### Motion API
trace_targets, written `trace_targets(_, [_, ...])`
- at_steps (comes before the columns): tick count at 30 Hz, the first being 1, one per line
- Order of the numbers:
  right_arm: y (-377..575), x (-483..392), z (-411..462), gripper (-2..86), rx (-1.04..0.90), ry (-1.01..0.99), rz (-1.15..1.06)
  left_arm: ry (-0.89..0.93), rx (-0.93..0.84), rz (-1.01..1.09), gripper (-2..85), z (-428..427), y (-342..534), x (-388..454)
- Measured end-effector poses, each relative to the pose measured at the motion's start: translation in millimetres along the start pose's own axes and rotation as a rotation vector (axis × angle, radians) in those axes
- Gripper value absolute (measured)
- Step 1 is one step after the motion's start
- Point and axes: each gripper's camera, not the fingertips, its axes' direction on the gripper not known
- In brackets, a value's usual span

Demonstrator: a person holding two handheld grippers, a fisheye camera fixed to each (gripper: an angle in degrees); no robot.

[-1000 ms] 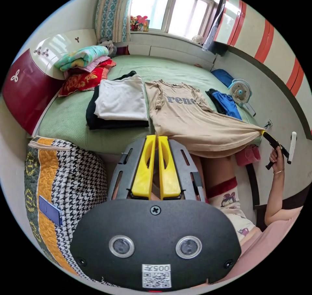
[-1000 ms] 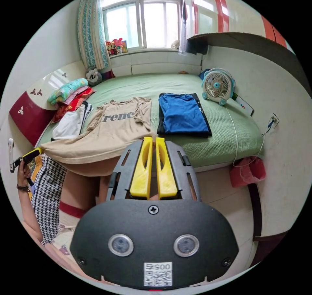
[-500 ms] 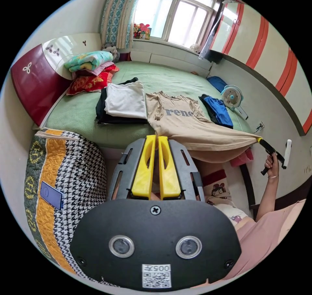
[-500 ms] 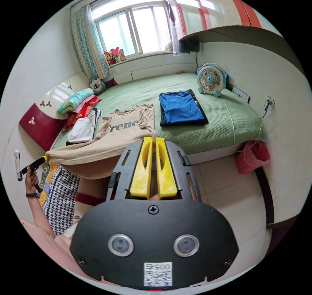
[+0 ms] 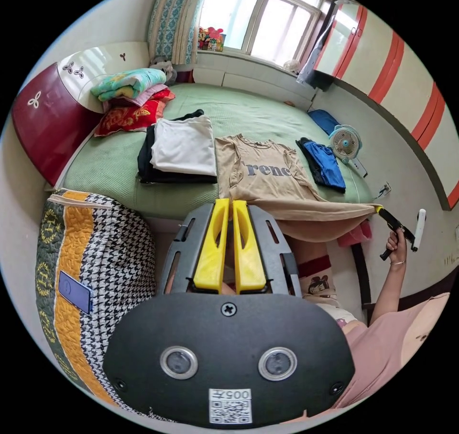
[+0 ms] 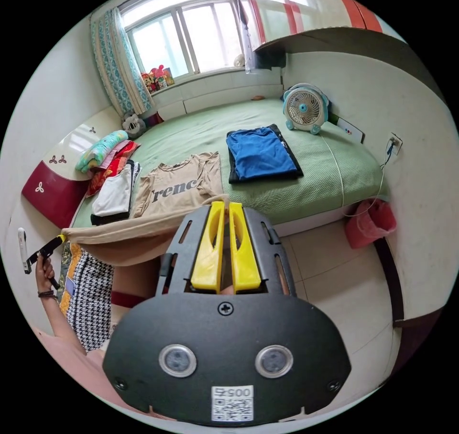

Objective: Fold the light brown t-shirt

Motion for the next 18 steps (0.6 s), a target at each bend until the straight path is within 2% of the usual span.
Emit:
trace_targets(8, [-60.7, -12.1, 57.3, -1.5, -0.006, 0.021, 0.002, -0.020, -0.039, 0.018, 0.6, 49.6, -86.8, -12.4])
trace_targets(14, [-151.3, -39.9, 117.8, -1.5, 0.023, 0.072, -0.111, 0.021, -0.032, 0.072, 1.0, 97.1, -199.8, -32.9])
trace_targets(18, [-223.3, -64.9, 186.6, -1.5, -0.018, 0.111, -0.193, 0.037, -0.146, 0.019, 1.8, 169.3, -299.2, -56.5])
